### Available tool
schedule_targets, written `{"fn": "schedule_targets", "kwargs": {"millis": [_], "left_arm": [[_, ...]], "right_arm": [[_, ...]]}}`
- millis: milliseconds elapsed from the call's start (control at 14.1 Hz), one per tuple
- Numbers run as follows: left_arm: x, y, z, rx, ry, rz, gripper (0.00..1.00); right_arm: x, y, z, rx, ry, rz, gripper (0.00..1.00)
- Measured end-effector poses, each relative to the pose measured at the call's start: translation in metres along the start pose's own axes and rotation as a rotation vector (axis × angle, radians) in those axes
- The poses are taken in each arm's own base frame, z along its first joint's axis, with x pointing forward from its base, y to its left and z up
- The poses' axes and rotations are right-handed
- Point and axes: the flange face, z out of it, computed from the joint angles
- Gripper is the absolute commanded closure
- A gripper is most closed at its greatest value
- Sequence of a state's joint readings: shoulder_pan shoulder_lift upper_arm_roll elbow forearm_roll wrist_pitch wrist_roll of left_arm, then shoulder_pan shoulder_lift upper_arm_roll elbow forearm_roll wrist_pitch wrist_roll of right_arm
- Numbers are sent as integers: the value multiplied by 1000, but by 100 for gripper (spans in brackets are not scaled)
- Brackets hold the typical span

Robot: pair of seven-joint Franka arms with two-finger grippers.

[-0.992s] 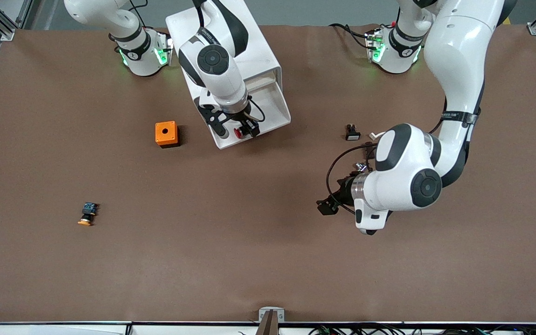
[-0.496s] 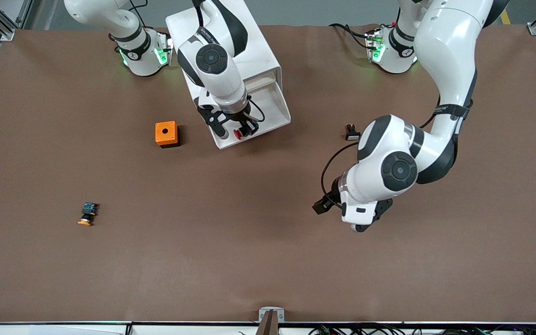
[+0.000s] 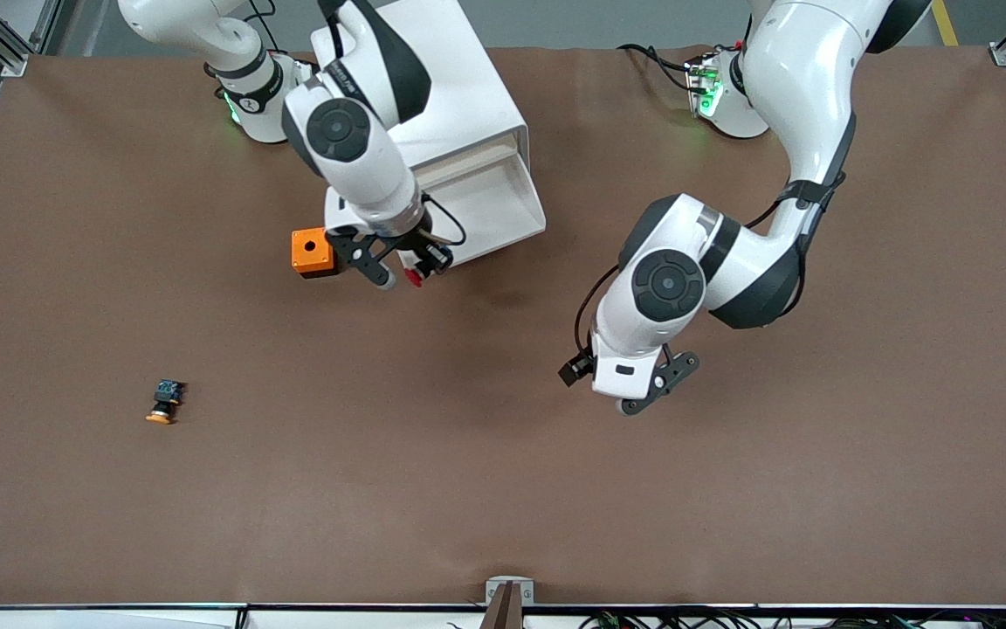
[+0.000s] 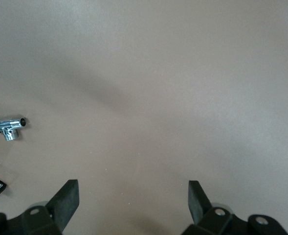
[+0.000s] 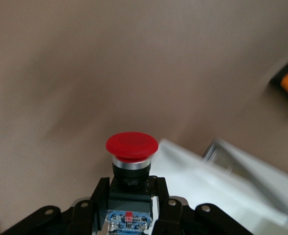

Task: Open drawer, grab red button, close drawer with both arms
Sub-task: 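Carry the button with the right gripper while the left gripper closes the drawer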

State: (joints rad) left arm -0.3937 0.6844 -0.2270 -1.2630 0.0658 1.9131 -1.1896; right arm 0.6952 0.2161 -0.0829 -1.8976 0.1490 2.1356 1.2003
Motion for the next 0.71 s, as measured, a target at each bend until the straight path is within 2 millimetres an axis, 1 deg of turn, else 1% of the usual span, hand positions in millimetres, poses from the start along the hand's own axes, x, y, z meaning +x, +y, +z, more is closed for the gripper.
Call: {"fn": "schedule_targets", "kwargs": {"millis": [142,283,496,638,709], "left_arm": [[-11,4,6,12,3,19,1],[-23,8,12,25,8,35,1],[-46,16,22,37,7,44,1],[-56,20,26,38,5,54,1],[-62,22,26,38,5,62,1]], "right_arm": [[48,16,-12,-26,24,-80,100],[103,39,-22,-29,31,-162,100],[181,85,-30,-29,34,-277,100],[223,117,-31,-32,31,-334,100],[240,130,-27,-37,25,-355,100]]}}
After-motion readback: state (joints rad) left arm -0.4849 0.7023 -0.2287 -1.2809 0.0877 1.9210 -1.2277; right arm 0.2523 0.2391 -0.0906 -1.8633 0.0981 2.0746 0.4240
